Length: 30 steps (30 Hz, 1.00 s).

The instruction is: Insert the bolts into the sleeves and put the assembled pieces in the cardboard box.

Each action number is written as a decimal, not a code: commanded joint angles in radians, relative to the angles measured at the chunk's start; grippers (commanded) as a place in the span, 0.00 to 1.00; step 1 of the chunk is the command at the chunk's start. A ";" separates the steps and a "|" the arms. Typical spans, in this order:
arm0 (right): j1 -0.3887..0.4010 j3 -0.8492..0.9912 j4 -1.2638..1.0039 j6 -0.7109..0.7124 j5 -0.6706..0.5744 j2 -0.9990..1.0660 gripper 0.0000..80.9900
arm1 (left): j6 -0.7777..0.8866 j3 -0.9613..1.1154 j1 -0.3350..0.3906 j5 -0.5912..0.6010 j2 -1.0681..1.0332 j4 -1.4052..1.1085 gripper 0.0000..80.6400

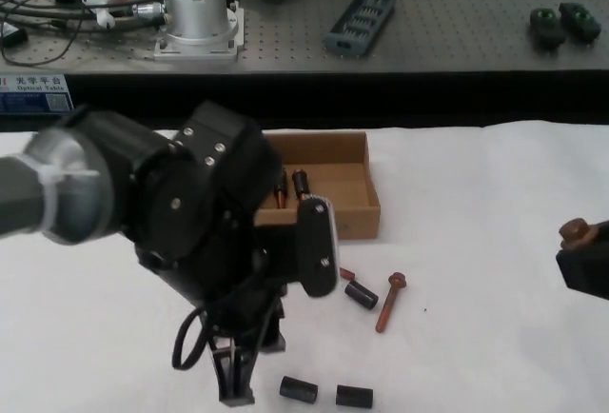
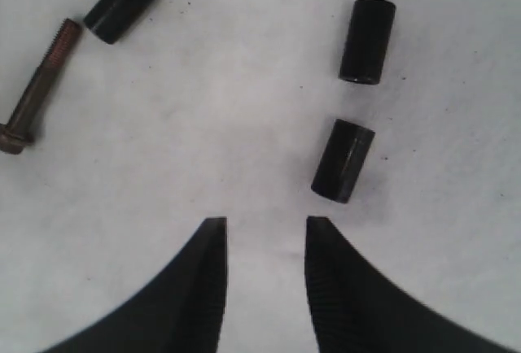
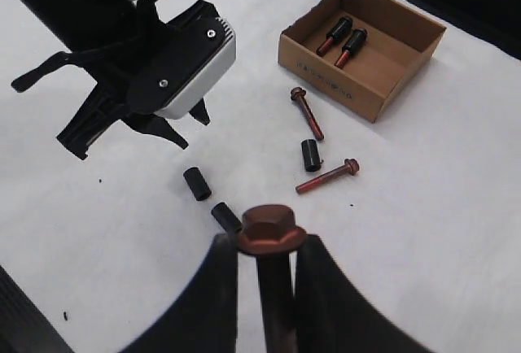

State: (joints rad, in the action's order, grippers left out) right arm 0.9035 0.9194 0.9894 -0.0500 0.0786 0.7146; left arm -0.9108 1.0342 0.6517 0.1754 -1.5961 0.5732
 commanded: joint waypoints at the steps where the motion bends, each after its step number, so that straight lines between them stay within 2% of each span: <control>1: -0.006 0.001 0.000 -0.002 0.003 -0.010 0.04 | -0.074 0.012 0.034 -0.017 -0.035 0.004 0.33; 7: -0.006 0.001 0.000 -0.025 0.001 -0.028 0.04 | -0.066 0.012 0.074 -0.102 -0.086 0.010 0.33; 10: -0.006 0.001 0.009 -0.025 0.001 -0.040 0.04 | -0.066 0.012 0.089 -0.105 -0.102 0.010 0.34; 16: -0.006 0.001 0.048 -0.025 0.001 -0.067 0.04 | -0.064 0.012 0.095 -0.123 -0.137 0.006 0.49; 30: -0.006 0.001 0.063 -0.025 0.001 -0.101 0.04 | -0.071 0.012 0.117 -0.066 -0.142 -0.044 0.48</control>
State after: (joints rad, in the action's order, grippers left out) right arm 0.9035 0.9194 1.0609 -0.0746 0.0799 0.6211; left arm -0.9699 1.0353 0.7595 0.0936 -1.7362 0.5246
